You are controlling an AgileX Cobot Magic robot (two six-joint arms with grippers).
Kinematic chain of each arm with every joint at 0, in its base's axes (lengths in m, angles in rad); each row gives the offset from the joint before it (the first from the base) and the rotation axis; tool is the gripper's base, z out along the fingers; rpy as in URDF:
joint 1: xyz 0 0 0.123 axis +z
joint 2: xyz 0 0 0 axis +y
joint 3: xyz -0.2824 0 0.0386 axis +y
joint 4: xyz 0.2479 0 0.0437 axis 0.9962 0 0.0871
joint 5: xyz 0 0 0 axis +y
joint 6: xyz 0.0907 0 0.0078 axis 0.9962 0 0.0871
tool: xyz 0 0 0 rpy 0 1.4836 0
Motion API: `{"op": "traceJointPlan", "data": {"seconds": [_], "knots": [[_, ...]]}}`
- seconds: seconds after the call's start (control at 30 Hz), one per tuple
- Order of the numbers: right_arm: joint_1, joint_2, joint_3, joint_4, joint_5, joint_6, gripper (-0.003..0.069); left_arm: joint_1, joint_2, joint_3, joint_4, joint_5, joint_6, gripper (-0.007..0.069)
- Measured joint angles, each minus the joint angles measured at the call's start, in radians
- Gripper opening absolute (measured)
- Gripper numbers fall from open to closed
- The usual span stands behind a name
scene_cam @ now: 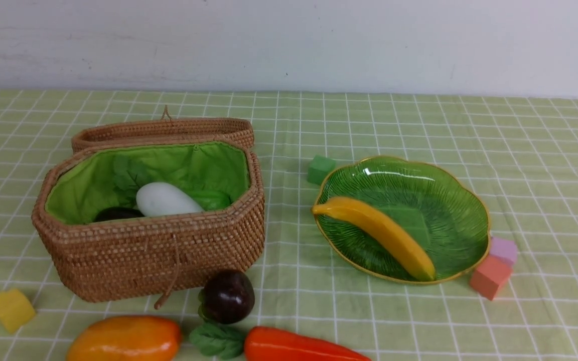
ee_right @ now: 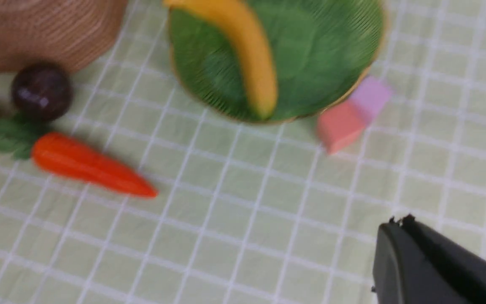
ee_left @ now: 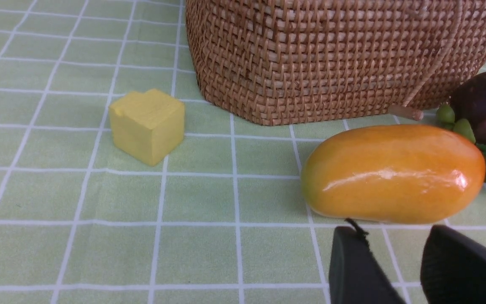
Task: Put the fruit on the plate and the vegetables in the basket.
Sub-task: Use the left arm to grab a carrot and put it into the left basket
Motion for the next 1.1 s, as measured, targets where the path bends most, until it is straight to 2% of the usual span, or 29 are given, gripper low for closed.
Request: {"op": "traceJointPlan", "data": {"seconds": [0.1,0.2,0.27,0.33,0.43,0.6,0.8,1.1], "knots": [[0.0,-0.105,0.044,-0.119,-0.123,0.059,-0.0001,0.0,0.0,0.0,0.0,0.0,0.0,0.0239],[0.0,-0.202,0.13,-0.281,-0.212,0.21,0.0,0.0,0.0,0.0,0.0,0.0,0.0,0.0239],[0.0,-0.288,0.241,-0.405,-0.264,0.367,0.0002,0.0,0.0,0.0,0.0,0.0,0.0,0.0239],[0.0,-0.339,0.321,-0.439,-0.303,0.423,0.0003,0.0,0.0,0.0,0.0,0.0,0.0,0.0239],[0.0,-0.422,0.454,-0.44,-0.4,0.468,0.0005,0.0,0.0,0.0,0.0,0.0,0.0,0.0239],[0.0,-0.585,0.747,-0.435,-0.596,0.467,0.0006,0.0,0.0,0.0,0.0,0.0,0.0,0.0239],[-0.004,-0.727,1.009,-0.435,-0.681,0.467,0.0015,0.0,0.0,0.0,0.0,0.0,0.0,0.0239],[-0.006,-0.741,1.078,-0.435,-0.719,0.467,0.0023,0.0,0.0,0.0,0.0,0.0,0.0,0.0239]]}}
